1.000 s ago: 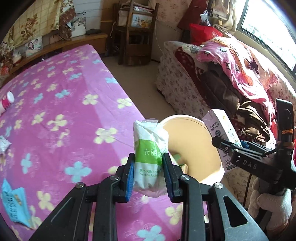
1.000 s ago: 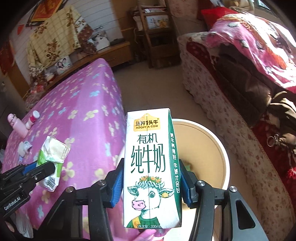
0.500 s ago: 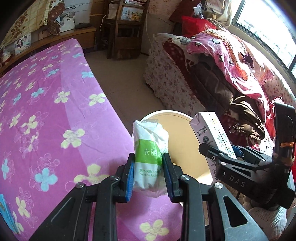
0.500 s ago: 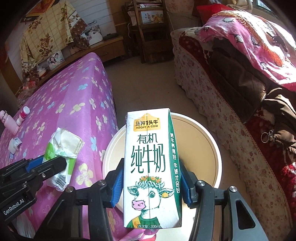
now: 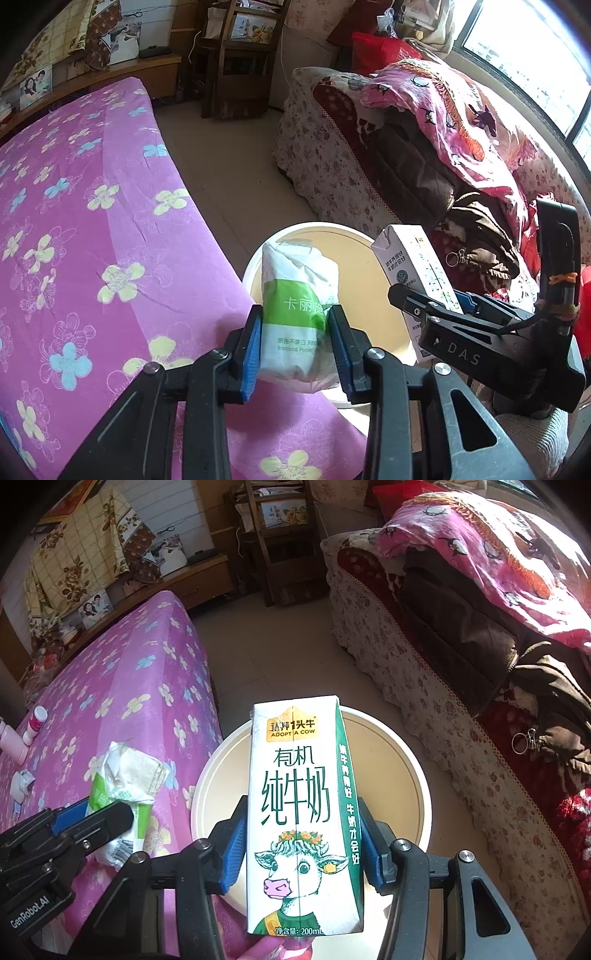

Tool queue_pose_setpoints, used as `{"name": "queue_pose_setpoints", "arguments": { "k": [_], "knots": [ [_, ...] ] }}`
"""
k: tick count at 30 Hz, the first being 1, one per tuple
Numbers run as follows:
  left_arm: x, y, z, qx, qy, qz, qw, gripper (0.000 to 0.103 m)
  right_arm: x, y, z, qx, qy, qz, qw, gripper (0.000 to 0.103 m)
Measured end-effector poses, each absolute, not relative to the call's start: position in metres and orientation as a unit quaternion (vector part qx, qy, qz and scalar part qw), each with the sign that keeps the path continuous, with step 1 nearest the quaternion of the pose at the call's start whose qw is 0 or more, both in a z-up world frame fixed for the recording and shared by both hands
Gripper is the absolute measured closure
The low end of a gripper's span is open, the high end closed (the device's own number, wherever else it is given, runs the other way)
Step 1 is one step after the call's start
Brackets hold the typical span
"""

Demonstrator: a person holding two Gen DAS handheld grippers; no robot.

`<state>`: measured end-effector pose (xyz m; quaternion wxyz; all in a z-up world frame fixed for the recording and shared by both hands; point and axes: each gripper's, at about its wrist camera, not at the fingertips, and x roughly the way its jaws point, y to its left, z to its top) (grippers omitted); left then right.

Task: Collect trash
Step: 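Carry the carton and tissue pack to the cream bin and open both tools, then move both tools back over the remaining trash on the table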

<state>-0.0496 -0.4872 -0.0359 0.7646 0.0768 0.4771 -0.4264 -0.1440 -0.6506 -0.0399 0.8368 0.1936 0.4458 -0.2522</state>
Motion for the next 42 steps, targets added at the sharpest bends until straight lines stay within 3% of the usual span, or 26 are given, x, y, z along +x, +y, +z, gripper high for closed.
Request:
{"name": "queue_pose_setpoints", "arguments": {
  "k": [4, 6, 24, 42],
  "knots": [
    [-0.047, -0.485, -0.035, 0.066, 0.478, -0.432, 0.762, 0.044, -0.145, -0.655, -0.041, 0.207, 0.445, -0.254, 0.833, 0.046],
    [-0.048, -0.484, -0.033, 0.065, 0.476, -0.432, 0.763, 0.040, -0.147, -0.656, -0.040, 0.210, 0.440, -0.258, 0.834, 0.040],
    [-0.046, -0.450, -0.024, 0.069, 0.467, -0.399, 0.786, 0.039, -0.140, -0.646, -0.037, 0.200, 0.440, -0.245, 0.841, 0.039],
    [-0.039, -0.364, -0.004, 0.068, 0.441, -0.332, 0.831, 0.039, -0.110, -0.582, -0.019, 0.126, 0.424, -0.187, 0.877, 0.039]
  ]
}}
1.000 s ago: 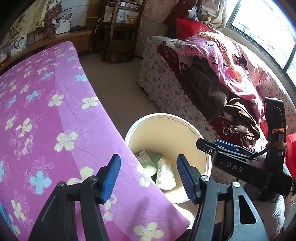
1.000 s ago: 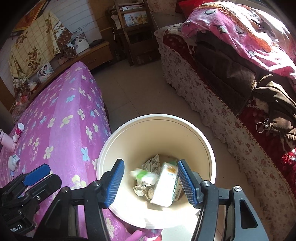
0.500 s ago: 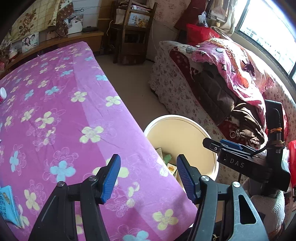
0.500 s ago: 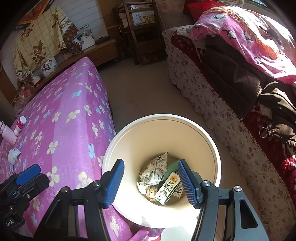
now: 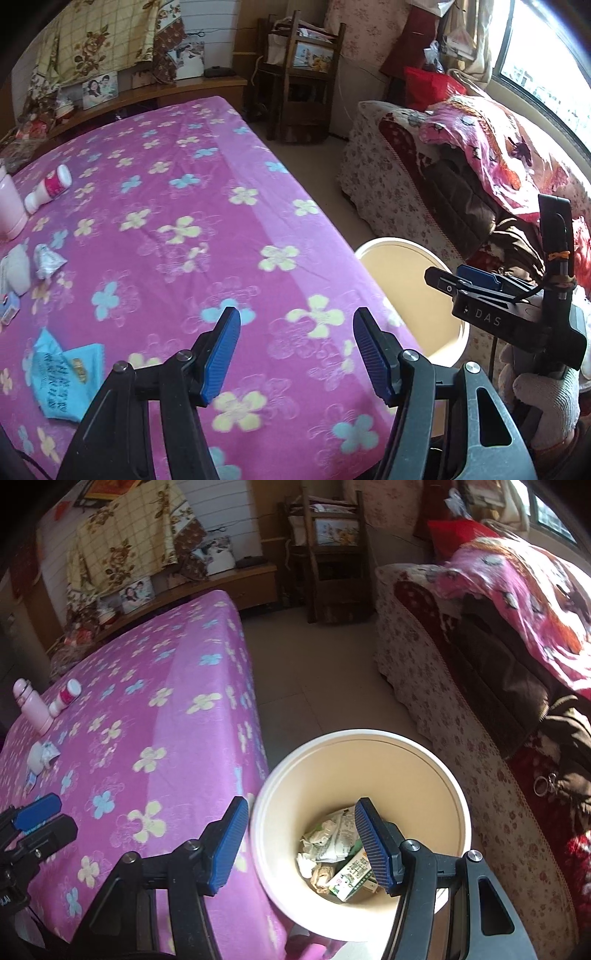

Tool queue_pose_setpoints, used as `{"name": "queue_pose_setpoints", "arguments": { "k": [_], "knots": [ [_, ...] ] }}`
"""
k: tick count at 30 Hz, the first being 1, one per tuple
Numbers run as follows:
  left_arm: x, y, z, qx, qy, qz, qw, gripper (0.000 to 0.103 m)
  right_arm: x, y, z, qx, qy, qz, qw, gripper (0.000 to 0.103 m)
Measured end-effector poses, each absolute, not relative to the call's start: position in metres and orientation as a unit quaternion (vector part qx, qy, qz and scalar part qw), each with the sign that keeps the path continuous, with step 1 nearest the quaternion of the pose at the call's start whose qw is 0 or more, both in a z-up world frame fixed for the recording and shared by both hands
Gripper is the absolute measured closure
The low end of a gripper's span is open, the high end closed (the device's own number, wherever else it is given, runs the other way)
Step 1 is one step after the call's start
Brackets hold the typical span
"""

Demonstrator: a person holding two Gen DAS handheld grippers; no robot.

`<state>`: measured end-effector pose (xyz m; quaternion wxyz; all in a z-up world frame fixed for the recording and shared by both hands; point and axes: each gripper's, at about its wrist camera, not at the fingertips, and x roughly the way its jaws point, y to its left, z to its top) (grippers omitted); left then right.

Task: Collect trash
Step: 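Move both tools back over the remaining trash on the table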

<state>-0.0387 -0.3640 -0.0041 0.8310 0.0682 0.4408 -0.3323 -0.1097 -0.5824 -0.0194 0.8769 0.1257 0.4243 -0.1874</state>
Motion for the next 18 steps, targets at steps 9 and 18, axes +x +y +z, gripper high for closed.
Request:
{"name": "queue_pose_setpoints", "arguments": {
  "k": [9, 18],
  "knots": [
    [-0.031, -0.304, 0.003, 0.058, 0.434, -0.293, 0.850, 0.039, -0.089, -0.529, -0.015, 0.100, 0.417, -0.113, 0.896, 0.038],
    [-0.013, -0.226, 0.006, 0.035, 0.437, -0.241, 0.866, 0.038, -0.057, -0.445, -0.024, 0.085, 0.441, -0.003, 0.893, 0.037]
  ]
}}
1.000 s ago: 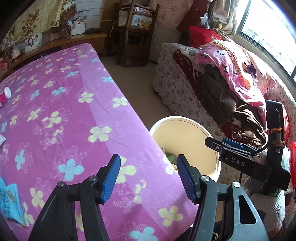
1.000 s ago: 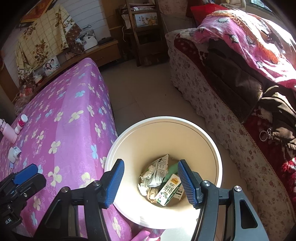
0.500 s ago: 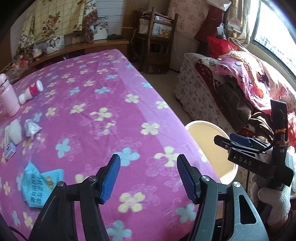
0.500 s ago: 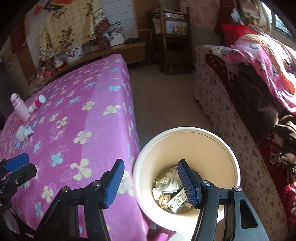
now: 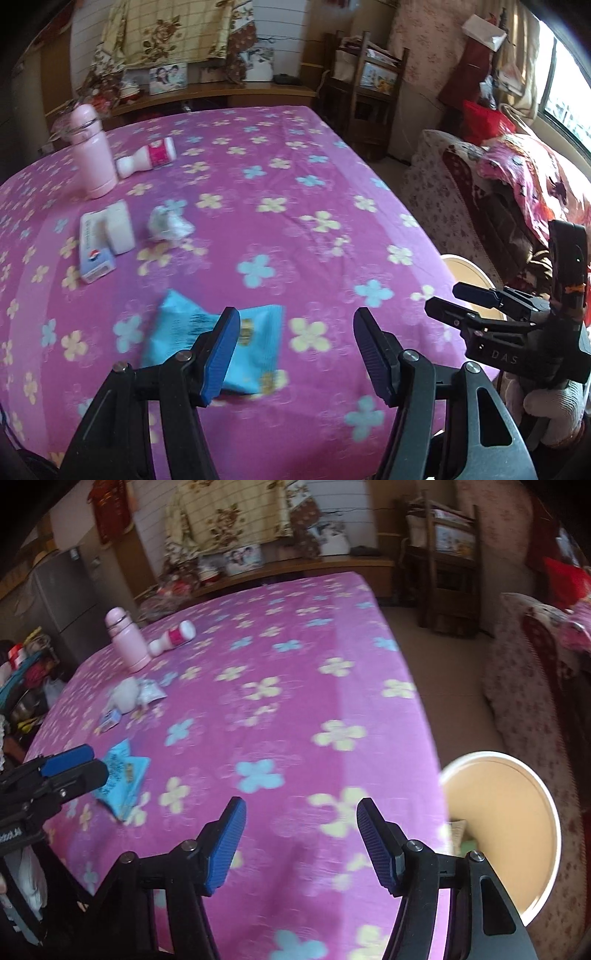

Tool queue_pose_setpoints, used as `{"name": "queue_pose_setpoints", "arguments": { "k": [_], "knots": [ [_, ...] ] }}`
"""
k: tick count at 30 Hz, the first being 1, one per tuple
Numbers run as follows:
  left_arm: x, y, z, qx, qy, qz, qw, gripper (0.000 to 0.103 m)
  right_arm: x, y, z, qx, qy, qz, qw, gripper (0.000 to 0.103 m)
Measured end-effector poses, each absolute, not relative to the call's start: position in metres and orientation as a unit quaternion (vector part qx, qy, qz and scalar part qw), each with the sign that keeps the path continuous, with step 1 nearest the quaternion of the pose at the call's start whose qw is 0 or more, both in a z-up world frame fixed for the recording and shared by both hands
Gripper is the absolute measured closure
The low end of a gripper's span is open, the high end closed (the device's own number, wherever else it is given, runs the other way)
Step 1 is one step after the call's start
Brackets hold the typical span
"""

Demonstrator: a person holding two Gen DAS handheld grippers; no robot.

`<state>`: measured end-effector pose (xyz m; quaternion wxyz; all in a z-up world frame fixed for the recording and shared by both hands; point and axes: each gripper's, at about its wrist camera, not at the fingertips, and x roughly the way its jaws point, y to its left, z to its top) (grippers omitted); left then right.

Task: Collect trash
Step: 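Move both tools back over the remaining trash on the table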

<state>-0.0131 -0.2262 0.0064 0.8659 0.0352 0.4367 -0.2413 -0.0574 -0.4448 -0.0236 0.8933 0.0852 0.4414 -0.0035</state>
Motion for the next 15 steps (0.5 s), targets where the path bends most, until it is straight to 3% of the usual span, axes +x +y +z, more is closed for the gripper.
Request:
{"name": "queue_pose_setpoints", "arguments": {
  "k": [15],
  "knots": [
    [0.037, -0.099, -0.017, -0.008, 0.463, -0.124, 0.878, 0.038, 0.007, -0.343, -0.026, 0.070, 0.459, 0.094, 0.881, 0.037]
  ]
}}
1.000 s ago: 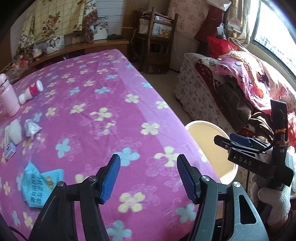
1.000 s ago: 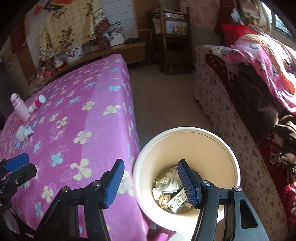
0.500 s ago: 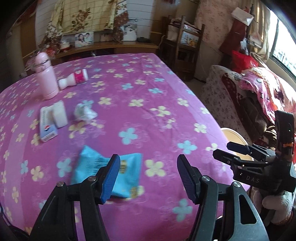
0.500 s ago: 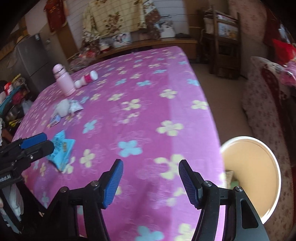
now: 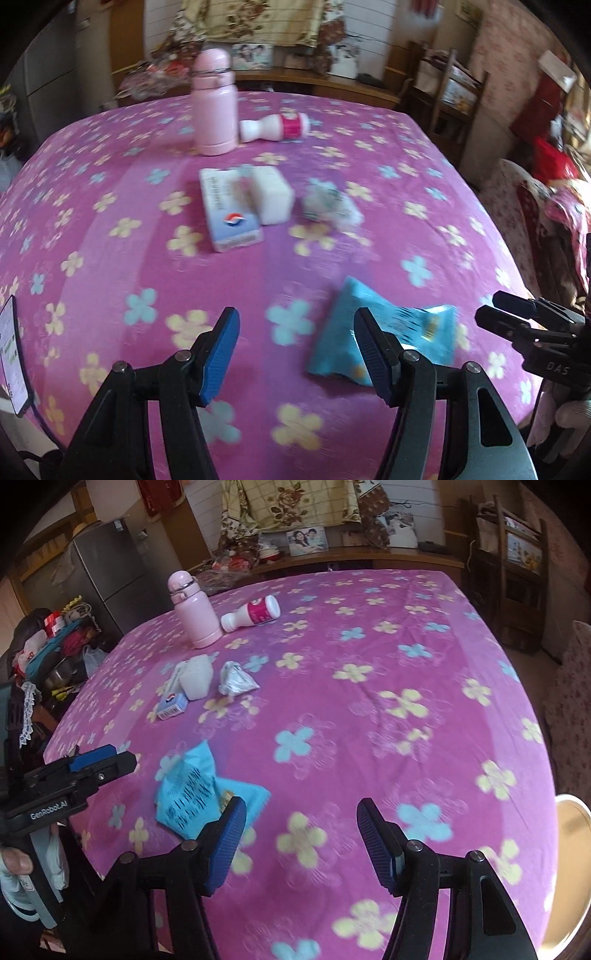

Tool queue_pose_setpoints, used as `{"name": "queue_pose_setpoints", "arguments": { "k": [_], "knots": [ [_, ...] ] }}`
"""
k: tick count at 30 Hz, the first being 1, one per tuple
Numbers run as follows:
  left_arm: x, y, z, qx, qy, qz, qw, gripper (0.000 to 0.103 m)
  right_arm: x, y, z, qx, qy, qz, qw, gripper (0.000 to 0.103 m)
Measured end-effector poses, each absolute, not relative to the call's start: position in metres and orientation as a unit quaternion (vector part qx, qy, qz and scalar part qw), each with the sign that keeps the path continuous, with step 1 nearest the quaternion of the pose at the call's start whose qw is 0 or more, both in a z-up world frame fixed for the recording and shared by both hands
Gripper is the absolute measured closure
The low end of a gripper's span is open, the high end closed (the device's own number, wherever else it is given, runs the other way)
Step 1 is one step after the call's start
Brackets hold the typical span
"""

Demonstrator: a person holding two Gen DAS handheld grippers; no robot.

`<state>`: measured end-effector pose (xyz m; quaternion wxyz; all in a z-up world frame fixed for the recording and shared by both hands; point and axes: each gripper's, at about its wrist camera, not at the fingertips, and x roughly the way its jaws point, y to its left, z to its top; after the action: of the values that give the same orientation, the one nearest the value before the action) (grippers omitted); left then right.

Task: Collect trash
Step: 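Move both tools back over the remaining trash on the table, then grasp the white medicine box with the left tool while the right tool grasps the clear plastic wrapper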

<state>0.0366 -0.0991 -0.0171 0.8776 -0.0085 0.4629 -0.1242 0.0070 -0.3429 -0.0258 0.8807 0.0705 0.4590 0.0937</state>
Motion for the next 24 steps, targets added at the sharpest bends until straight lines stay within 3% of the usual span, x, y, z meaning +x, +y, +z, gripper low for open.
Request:
{"name": "queue_pose_setpoints", "arguments": {
  "k": [9, 24],
  "knots": [
    [0.097, -0.065, -0.031, -0.060, 0.471, -0.106, 0.874, 0.029, 0.071, -0.304, -0.023, 0.054, 0.461, 0.118, 0.878, 0.037],
    [0.180, -0.061, -0.059, -0.052, 0.497, -0.035, 0.865, 0.029, 0.149, -0.269, -0.036, 0.031, 0.471, 0.136, 0.871, 0.036]
  ]
}}
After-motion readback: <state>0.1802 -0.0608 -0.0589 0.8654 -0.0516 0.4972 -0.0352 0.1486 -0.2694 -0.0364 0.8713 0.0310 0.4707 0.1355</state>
